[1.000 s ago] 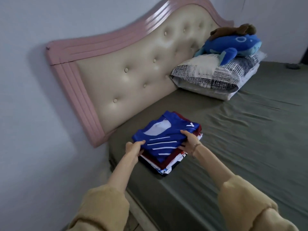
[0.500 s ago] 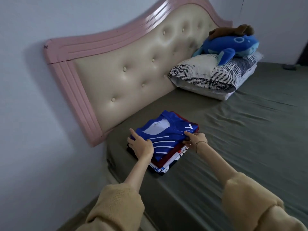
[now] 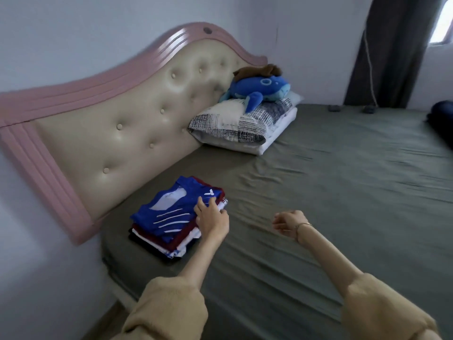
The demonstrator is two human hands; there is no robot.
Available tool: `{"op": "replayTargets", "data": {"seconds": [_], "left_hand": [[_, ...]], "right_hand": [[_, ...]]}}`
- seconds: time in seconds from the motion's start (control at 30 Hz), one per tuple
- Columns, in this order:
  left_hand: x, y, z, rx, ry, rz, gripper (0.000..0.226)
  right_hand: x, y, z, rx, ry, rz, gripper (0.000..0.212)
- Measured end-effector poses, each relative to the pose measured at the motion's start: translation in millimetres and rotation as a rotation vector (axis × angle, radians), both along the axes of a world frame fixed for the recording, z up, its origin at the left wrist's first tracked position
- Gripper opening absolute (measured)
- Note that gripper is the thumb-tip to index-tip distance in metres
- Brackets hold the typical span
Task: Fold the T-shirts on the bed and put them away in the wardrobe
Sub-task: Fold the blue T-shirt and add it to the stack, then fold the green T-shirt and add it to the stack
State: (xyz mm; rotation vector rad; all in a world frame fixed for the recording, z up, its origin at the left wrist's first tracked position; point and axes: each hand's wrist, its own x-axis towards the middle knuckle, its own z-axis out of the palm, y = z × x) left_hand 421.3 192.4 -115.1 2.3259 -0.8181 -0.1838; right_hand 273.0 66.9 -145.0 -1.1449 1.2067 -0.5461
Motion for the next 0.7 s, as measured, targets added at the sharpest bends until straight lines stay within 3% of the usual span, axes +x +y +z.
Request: {"op": "replayTargets", "data": {"seconds": [0.13,0.33,0.6,0.7], "left_hand": [[-80,-38,4,-0.047,0.084,-0.236,0.038],[-237,-95,-2,0.044,0.209,-0.553,0.037],[-472,-152,-12,0.129,0.273,-0.937,0.033],[-536,-158,-14,0.133,0.276,-1.058,0.033]], "right_hand": [[-90,-13,11,-0.018,-0.010,-0.092,0.020],[-248,-27,20,-0.042,0.016,-0.202,0.021],[-494,-22,6,-0.093,0.205,-0.530,0.019],[-562,-17,1,-0.153,0.406,-0.655,0.014]]}}
